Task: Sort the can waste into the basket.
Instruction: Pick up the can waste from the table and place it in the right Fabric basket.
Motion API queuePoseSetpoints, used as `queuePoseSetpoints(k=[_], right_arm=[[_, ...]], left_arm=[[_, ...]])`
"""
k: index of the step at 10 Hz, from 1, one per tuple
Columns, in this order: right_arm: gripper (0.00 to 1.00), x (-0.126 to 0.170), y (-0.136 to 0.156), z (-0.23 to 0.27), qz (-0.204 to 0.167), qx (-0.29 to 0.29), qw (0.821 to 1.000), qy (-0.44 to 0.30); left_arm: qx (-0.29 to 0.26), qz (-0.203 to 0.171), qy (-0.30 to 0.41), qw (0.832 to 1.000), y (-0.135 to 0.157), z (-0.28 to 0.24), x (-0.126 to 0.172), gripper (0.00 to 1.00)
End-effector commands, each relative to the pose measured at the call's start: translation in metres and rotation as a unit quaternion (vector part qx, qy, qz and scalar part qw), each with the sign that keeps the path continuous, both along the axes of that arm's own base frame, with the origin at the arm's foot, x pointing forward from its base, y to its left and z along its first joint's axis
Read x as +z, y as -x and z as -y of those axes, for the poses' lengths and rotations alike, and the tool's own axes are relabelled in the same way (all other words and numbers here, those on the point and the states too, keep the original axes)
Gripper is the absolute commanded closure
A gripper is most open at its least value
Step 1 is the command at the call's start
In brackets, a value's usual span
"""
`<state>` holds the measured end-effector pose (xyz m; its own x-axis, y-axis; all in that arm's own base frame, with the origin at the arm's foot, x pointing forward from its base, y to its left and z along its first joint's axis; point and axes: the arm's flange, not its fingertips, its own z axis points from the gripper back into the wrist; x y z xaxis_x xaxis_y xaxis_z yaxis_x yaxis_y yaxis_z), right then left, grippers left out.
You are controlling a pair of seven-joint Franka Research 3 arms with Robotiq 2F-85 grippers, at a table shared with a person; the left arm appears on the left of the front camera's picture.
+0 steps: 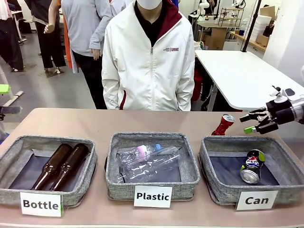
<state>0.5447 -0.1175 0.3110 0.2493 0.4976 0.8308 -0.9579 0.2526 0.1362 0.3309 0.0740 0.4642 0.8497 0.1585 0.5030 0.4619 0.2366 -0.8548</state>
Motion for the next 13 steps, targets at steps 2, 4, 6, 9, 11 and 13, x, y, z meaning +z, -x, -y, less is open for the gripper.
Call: queuePoseSetpoints(k=[2,4,6,9,11,13], right_arm=[[0.0,-0.012,-0.009,-0.019,0.014,0.016,1.0,0.014],[0.0,-0.027,-0.015,-0.03,0.005,0.012,1.0,0.0],[0.0,-0.034,-0.018,-0.039,-0.001,0.01,1.0,-0.018],[0.0,-0.043,-0.02,-0.051,0.001,0.003,0.999,-0.039],[0.0,-0.047,-0.022,-0.055,0.004,-0.014,0.998,-0.058],[0.0,-0.049,-0.024,-0.058,0.002,-0.03,0.997,-0.073]], left_arm=[[-0.001,0.004,-0.003,1.0,0.002,0.0,0.001,0.0],[-0.001,0.004,-0.003,1.0,0.002,0.0,0.001,0.0],[-0.001,0.004,-0.003,1.0,0.002,0.0,0.001,0.0],[-0.001,0.004,-0.003,1.0,0.002,0.0,0.001,0.0],[-0.001,0.004,-0.003,1.0,0.002,0.0,0.001,0.0],[-0.001,0.004,-0.003,1.0,0.002,0.0,0.001,0.0]])
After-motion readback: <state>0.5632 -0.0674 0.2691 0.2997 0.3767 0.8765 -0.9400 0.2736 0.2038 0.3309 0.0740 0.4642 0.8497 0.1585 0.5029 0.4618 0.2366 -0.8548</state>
